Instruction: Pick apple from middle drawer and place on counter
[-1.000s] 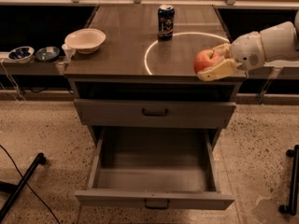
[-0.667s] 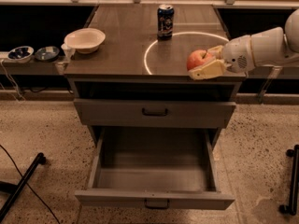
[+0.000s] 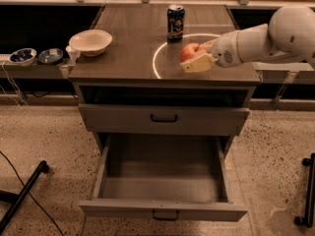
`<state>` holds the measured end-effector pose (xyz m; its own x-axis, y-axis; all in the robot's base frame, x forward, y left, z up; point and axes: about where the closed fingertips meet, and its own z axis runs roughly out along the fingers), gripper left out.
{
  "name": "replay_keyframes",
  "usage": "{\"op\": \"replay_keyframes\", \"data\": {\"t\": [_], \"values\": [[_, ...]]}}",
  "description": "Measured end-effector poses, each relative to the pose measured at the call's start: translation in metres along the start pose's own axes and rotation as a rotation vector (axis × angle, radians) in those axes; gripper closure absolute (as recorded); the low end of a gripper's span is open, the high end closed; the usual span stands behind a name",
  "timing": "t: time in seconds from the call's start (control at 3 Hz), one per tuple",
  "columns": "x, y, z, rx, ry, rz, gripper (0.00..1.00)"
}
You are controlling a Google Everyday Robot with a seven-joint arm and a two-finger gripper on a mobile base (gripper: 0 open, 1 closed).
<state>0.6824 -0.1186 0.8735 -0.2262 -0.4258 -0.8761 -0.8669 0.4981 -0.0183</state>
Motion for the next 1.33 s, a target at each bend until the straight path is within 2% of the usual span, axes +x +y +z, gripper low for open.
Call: {"op": "replay_keyframes", "data": {"t": [0.33,0.67,1.0,1.33], "values": [[-0.015,-0.013,0.035,-0.02,0.021,-0.02,1.0],[-0.023,-0.012,0.059,-0.078,0.053,-0.056,1.0],[-0.021,-0.008,0.081,-0.144,0.103,-0.092,0.84],[-0.015,0.002,0.098,-0.205,0.156,-0.135,0.6]]}}
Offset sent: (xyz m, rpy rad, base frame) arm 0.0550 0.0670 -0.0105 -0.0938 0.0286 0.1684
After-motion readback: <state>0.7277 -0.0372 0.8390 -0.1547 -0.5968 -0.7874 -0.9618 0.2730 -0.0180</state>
